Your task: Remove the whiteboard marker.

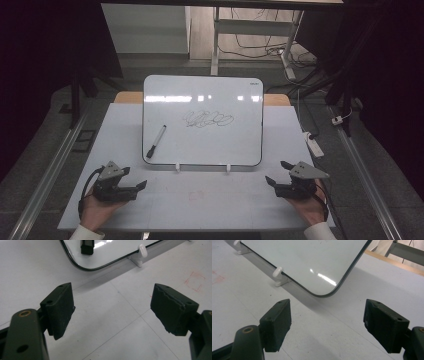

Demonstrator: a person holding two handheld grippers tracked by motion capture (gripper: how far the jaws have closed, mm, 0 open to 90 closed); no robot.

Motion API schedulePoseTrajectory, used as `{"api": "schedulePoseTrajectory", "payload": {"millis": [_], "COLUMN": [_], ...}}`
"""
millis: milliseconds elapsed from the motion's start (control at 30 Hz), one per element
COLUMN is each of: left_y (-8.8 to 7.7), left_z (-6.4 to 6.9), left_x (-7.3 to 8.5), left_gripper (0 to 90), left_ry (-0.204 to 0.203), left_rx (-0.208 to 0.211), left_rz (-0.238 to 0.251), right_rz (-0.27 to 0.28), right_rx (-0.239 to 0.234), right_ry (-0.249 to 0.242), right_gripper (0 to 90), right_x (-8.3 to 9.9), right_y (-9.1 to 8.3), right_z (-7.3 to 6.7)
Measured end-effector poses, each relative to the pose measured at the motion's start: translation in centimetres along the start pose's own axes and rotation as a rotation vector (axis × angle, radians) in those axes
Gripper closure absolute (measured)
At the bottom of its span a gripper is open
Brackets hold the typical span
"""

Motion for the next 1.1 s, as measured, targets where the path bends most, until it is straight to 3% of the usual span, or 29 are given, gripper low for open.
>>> {"api": "schedulePoseTrajectory", "payload": {"millis": [333,467,667,800,1000,1100], "left_y": [-0.4,-0.6,-0.5,1.0,2.9,3.9], "left_z": [-0.3,-0.3,-0.6,-0.7,-0.4,-0.1], "left_x": [0.1,-0.8,-4.9,-8.3,-10.2,-11.2], "left_gripper": [21.6,21.7,22.9,24.2,27.0,29.9], "left_ry": [-0.003,0.002,0.023,0.037,0.058,0.088], "left_rx": [-0.018,-0.022,-0.055,-0.106,-0.138,-0.169], "left_rz": [0.001,0.01,0.055,0.065,0.051,0.048], "right_rz": [0.009,0.001,0.008,0.0,-0.017,-0.018], "right_rx": [0.0,0.001,0.006,0.008,0.008,0.014], "right_ry": [0.007,-0.004,-0.004,-0.009,-0.011,-0.015], "right_gripper": [23.3,23.7,23.9,23.9,23.9,23.9], "right_x": [0.1,0.1,-0.1,0.0,0.3,0.3], "right_y": [0.0,0.1,-0.1,0.1,0.4,0.4], "right_z": [-0.2,-0.3,-0.4,-0.5,-0.6,-0.7]}}
Point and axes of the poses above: each handheld gripper's, and its own axes: y roughly forward along the jaws, x roughly out of its underside, z roughly to its right, the point moved 4 cm from there along y, roughly forward along the jaws, and after that the axes turned 8 degrees about -x, right-handed, at the moved point
